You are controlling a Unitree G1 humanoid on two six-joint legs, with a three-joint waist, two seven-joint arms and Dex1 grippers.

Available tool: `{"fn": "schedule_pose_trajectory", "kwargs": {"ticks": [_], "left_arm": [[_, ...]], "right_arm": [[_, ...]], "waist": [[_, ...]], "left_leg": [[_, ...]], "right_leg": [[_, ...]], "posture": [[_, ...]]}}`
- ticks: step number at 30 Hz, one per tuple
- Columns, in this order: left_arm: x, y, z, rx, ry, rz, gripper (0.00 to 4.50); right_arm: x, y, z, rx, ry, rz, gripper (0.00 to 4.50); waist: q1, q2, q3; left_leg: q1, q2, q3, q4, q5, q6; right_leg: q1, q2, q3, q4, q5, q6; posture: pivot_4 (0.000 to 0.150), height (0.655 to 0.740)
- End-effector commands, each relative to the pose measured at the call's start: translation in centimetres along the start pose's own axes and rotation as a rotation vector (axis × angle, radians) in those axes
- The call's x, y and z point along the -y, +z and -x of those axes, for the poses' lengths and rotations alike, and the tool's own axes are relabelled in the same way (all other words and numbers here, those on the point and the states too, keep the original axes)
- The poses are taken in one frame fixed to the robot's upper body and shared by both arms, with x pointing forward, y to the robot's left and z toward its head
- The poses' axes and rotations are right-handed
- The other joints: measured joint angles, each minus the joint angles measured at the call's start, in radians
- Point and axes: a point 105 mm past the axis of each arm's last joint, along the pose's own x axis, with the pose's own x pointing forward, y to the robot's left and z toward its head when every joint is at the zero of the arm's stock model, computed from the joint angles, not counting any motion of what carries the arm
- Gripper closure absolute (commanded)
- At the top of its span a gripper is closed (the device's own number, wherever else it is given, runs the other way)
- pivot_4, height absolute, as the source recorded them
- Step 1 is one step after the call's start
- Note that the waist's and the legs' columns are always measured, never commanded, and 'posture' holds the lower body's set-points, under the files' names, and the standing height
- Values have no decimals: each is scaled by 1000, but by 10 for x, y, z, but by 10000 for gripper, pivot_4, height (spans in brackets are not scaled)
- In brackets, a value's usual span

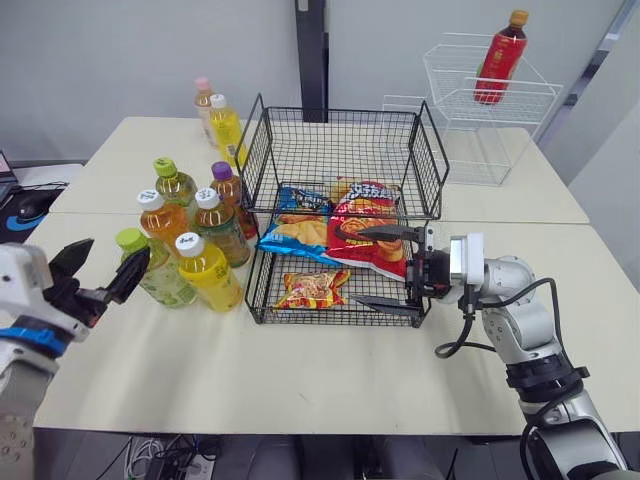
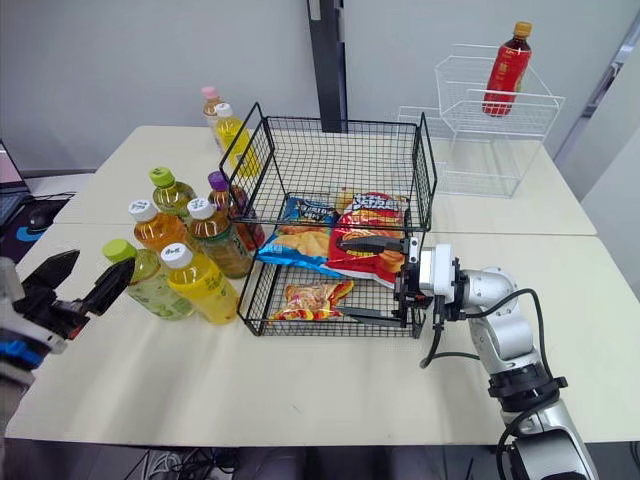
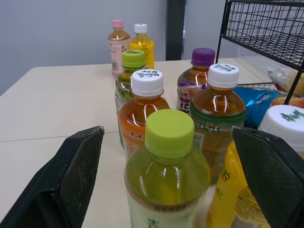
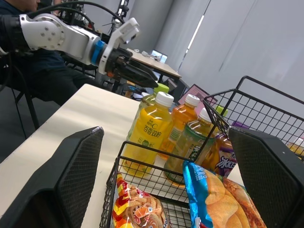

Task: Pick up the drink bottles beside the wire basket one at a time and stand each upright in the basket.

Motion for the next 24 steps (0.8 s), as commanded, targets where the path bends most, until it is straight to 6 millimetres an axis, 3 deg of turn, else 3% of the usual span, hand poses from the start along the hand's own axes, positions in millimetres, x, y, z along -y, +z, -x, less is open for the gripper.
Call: {"fn": "schedule_pose_trajectory", "kwargs": {"ticks": [1, 24], "left_arm": [[-1, 5, -6, 22, -1, -27, 298], [0, -3, -29, 19, -60, -21, 298]], "right_arm": [[5, 15, 0, 30, -16, 52, 0], [4, 16, 2, 15, -26, 60, 0]], "waist": [[-1, 0, 0], [6, 0, 0]], "left_leg": [[0, 0, 0, 0, 0, 0], [0, 0, 0, 0, 0, 0]], "right_leg": [[0, 0, 0, 0, 0, 0], [0, 0, 0, 0, 0, 0]], "posture": [[1500, 7400], [1500, 7400]]}}
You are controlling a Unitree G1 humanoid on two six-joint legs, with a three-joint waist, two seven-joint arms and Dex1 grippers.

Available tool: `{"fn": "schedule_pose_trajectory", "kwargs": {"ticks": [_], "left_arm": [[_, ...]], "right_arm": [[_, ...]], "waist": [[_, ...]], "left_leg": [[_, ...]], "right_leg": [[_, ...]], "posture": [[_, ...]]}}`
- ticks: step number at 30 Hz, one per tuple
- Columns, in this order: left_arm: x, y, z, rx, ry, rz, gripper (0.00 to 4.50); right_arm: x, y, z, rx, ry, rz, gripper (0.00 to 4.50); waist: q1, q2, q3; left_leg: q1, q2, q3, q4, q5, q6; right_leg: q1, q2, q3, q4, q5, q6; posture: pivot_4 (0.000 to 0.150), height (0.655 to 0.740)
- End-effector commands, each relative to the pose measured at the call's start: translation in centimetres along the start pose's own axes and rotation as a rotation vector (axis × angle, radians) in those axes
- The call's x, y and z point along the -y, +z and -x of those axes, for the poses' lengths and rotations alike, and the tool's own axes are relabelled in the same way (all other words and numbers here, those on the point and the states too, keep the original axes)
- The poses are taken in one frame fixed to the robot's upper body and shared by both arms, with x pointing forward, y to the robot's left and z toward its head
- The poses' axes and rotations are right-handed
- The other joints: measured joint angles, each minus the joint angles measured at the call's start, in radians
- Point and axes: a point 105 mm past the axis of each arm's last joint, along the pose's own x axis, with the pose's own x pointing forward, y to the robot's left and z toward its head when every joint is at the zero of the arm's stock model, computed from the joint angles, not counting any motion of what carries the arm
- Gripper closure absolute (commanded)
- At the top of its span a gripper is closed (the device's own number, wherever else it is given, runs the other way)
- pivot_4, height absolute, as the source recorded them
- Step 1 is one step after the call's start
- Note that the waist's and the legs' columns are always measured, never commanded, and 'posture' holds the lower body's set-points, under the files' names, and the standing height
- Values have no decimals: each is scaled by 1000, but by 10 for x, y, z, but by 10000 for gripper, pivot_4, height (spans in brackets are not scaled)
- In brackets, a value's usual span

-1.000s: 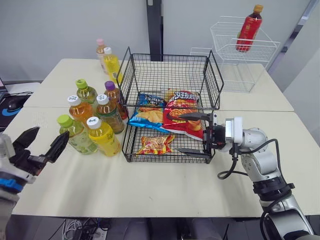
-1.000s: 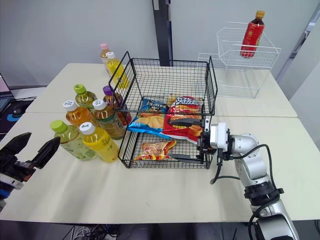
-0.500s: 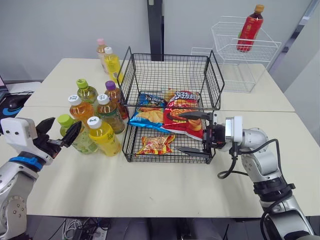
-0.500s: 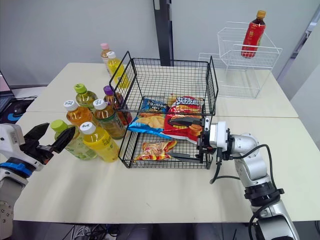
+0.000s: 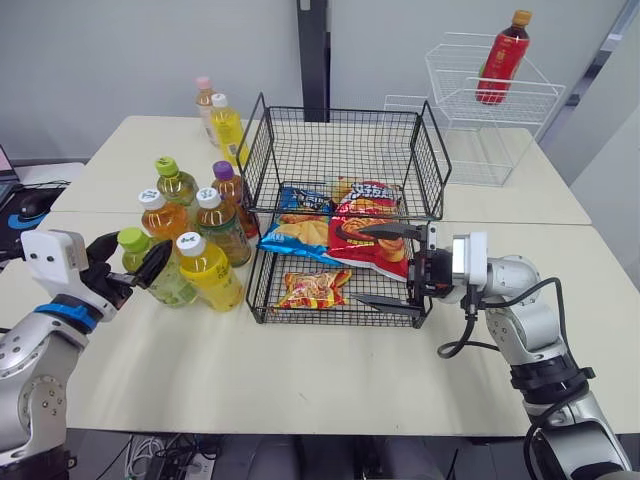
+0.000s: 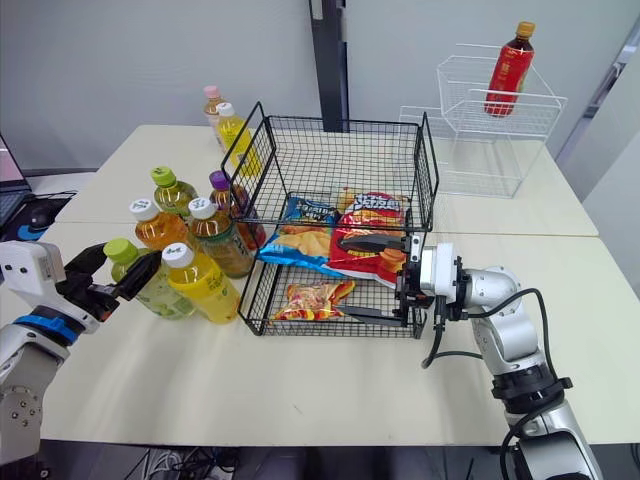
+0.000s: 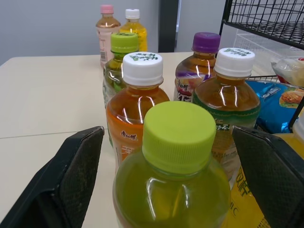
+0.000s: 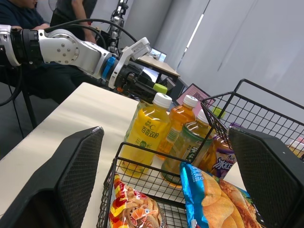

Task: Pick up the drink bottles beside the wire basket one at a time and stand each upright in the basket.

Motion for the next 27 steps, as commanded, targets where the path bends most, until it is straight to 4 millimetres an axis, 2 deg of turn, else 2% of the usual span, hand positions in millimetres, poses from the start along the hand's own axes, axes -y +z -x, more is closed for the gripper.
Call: {"fn": "schedule_pose_trajectory", "kwargs": {"ticks": [1, 5, 8, 16, 24, 27], "left_arm": [[1, 10, -4, 31, -14, -42, 298], [2, 8, -6, 26, -26, -45, 298], [3, 9, -6, 34, -33, -44, 5855], [5, 8, -9, 36, -43, -44, 30534], [1, 12, -6, 47, -26, -47, 31437], [3, 20, -1, 61, -44, -54, 31437]], "right_arm": [[2, 12, 1, 28, -12, 46, 0], [2, 11, 1, 24, -16, 44, 0], [2, 11, 2, 22, -19, 42, 0], [3, 11, 1, 21, -21, 40, 0], [2, 11, 1, 24, -20, 41, 0], [2, 12, 1, 26, -20, 43, 0]], "waist": [[0, 0, 0], [0, 0, 0], [1, 0, 0], [8, 0, 0], [10, 0, 0], [9, 0, 0]], "left_leg": [[0, 0, 0, 0, 0, 0], [0, 0, 0, 0, 0, 0], [0, 0, 0, 0, 0, 0], [0, 0, 0, 0, 0, 0], [0, 0, 0, 0, 0, 0], [0, 0, 0, 0, 0, 0]], "right_leg": [[0, 0, 0, 0, 0, 0], [0, 0, 0, 0, 0, 0], [0, 0, 0, 0, 0, 0], [0, 0, 0, 0, 0, 0], [0, 0, 0, 0, 0, 0], [0, 0, 0, 0, 0, 0]], "posture": [[1500, 7400], [1500, 7400], [1500, 7400], [1500, 7400], [1500, 7400], [1500, 7400]]}}
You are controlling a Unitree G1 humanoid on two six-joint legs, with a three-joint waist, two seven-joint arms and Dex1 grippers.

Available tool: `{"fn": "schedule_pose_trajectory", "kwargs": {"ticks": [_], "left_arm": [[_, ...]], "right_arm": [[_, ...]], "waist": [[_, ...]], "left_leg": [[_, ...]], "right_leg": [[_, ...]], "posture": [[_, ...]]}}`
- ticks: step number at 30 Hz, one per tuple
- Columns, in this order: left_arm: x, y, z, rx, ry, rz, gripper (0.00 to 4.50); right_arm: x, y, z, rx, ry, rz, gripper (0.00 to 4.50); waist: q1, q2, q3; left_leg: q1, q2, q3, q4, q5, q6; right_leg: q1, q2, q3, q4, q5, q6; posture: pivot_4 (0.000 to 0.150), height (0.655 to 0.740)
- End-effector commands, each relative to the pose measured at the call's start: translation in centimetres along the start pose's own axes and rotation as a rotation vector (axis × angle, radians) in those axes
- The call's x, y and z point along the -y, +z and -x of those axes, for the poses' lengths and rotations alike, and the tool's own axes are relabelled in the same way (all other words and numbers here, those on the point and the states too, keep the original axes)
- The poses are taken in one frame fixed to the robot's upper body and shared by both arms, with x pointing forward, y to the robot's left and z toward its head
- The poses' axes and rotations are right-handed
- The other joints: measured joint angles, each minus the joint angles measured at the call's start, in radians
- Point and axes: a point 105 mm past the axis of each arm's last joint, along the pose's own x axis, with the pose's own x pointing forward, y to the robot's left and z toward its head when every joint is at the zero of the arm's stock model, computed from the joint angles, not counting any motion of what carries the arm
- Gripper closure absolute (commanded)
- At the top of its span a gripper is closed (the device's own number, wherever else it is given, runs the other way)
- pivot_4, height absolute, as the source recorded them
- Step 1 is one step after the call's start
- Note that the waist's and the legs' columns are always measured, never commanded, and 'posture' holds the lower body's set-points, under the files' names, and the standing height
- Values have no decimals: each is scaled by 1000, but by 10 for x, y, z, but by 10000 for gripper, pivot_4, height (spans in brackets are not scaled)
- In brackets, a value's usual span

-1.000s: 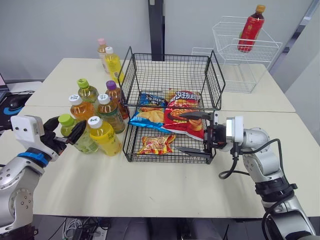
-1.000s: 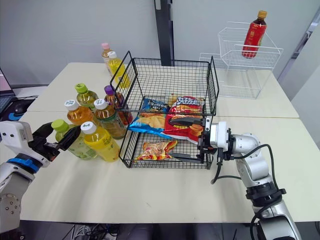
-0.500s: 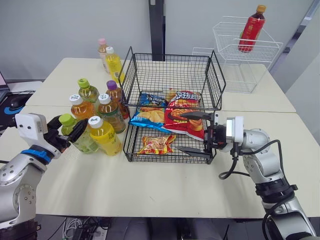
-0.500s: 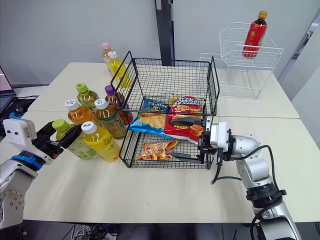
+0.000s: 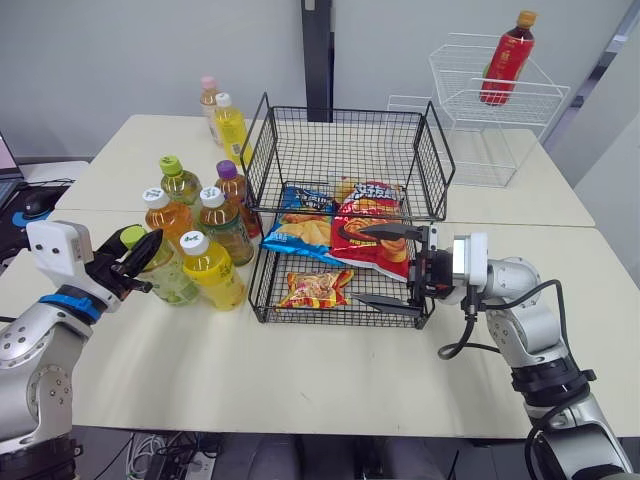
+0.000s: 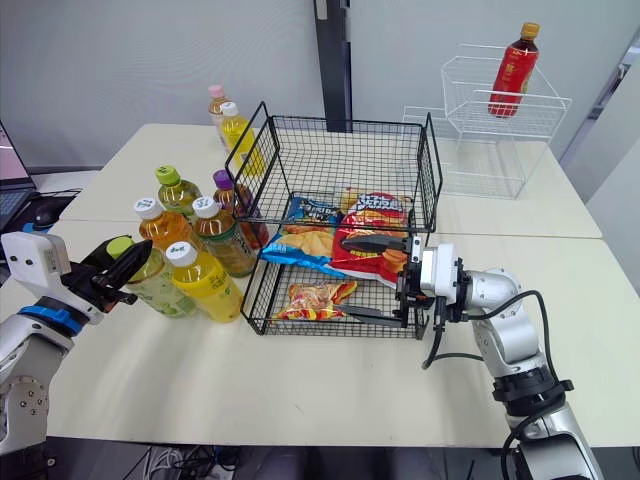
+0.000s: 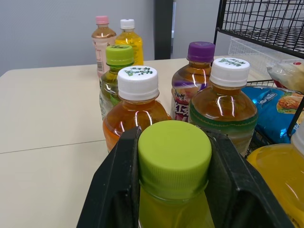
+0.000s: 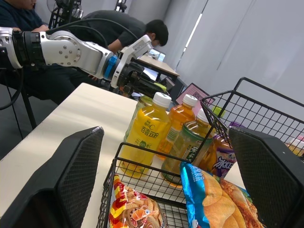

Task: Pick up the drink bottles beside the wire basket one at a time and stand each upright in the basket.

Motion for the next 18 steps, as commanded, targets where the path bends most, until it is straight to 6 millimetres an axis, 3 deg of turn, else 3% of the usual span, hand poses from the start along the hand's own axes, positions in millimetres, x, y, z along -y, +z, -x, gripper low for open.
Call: {"fn": "schedule_pose_trajectory", "kwargs": {"ticks": [1, 5, 11, 15, 18], "left_arm": [[3, 22, 9, 40, -42, -51, 31437], [-4, 52, 26, 29, -79, -99, 31437], [3, 83, 52, -86, -217, -99, 31437], [-9, 124, 59, -68, -220, -118, 31437], [-4, 156, 58, -52, -284, -126, 31437]], "right_arm": [[3, 13, 0, 31, -11, 49, 0], [4, 19, 3, 48, -33, 49, 0], [-2, 25, 6, 54, -43, 45, 0], [-1, 30, 8, 63, -80, 60, 0], [-1, 35, 11, 61, -135, 79, 0]], "waist": [[0, 0, 0], [-3, -1, 1], [0, -2, 2], [4, -2, 2], [5, -3, 2]], "left_leg": [[0, 0, 0, 0, 0, 0], [-2, 0, 0, 0, 0, 0], [-7, 0, 0, 0, 0, 0], [-7, 0, -1, 0, 0, 0], [-7, 0, -2, 0, 0, 0]], "right_leg": [[0, 0, 0, 0, 0, 0], [-2, 0, 0, 0, 0, 0], [-7, -1, -1, 0, 0, 0], [-7, -1, -2, 0, 0, -1], [-8, -1, -3, 0, -1, -1]], "posture": [[1500, 7400], [1500, 7400], [1500, 7400], [1500, 7400], [1500, 7400]]}}
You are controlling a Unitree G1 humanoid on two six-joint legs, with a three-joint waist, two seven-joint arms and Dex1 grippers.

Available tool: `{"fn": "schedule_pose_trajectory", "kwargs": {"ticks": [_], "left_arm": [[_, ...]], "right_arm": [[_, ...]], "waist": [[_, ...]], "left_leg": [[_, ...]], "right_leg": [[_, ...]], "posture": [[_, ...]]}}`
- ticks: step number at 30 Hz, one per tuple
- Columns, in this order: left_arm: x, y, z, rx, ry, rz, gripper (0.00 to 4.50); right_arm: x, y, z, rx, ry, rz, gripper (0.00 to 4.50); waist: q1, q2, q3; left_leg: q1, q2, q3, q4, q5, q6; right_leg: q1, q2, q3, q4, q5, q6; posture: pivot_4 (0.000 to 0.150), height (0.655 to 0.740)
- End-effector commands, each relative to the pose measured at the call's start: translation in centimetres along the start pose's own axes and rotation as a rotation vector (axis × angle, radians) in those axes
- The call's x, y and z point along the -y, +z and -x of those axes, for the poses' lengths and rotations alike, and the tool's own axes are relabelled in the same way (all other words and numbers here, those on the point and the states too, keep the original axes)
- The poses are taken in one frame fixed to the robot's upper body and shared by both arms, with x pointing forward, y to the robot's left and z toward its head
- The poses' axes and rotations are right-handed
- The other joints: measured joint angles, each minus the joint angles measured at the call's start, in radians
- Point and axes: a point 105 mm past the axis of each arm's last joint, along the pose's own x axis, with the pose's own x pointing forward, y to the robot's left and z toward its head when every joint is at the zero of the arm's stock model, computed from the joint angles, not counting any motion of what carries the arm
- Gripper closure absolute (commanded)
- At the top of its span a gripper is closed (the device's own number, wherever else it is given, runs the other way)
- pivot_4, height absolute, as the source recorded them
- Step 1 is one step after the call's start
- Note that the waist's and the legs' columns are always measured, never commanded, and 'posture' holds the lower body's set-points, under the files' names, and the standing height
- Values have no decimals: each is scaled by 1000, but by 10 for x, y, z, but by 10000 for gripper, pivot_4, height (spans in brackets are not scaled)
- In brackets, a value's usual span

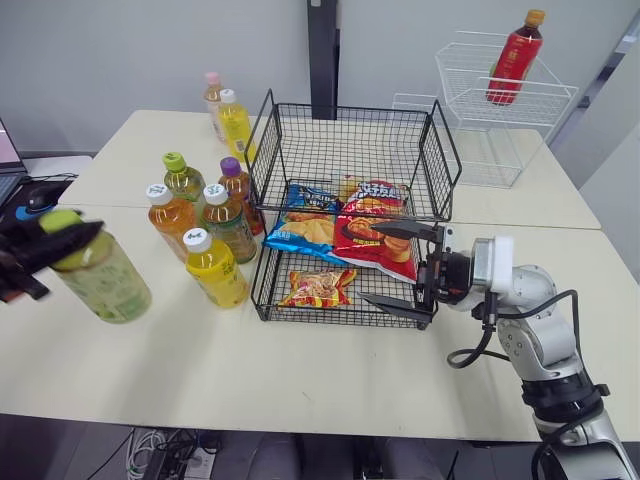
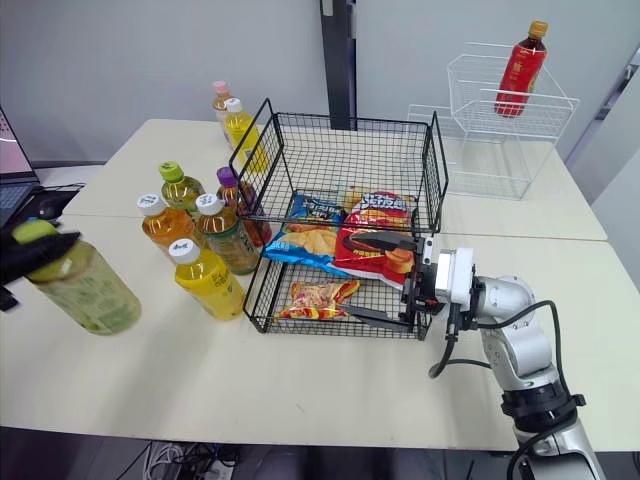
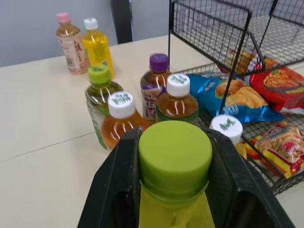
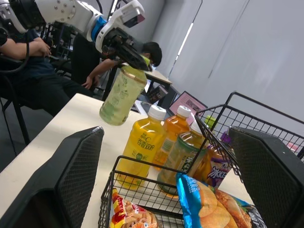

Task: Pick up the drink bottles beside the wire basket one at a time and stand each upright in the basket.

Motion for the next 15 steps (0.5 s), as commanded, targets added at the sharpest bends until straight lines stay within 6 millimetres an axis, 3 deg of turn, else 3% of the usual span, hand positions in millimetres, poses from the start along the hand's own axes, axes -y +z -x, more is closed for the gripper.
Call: {"fn": "schedule_pose_trajectory", "kwargs": {"ticks": [1, 3, 7, 15], "left_arm": [[7, 54, 9, 92, -68, -77, 31437], [14, 83, 1, 148, -127, -116, 31437], [27, 110, -13, 212, -221, -136, 31437], [93, 166, -96, 411, -605, -181, 31437]], "right_arm": [[6, 18, 4, 22, -81, 70, 0], [11, 22, 9, 7, -160, 100, 0], [17, 28, 11, -2, -257, 145, 0], [19, 32, 12, -82, -465, 205, 0]], "waist": [[3, 0, 0], [5, 0, 0], [6, 1, 1], [23, -2, 1]], "left_leg": [[0, 0, 0, 0, 0, 0], [-1, -1, 0, 0, 0, 0], [-1, -1, 1, 0, 0, 0], [-1, -2, 0, 2, 1, -2]], "right_leg": [[0, 0, 0, 0, 0, 0], [0, 0, 0, -1, 0, 0], [0, 0, 2, -1, 0, 1], [1, 2, 2, 1, 1, 2]], "posture": [[1500, 7400], [1500, 7400], [1500, 7400], [1500, 7400]]}}
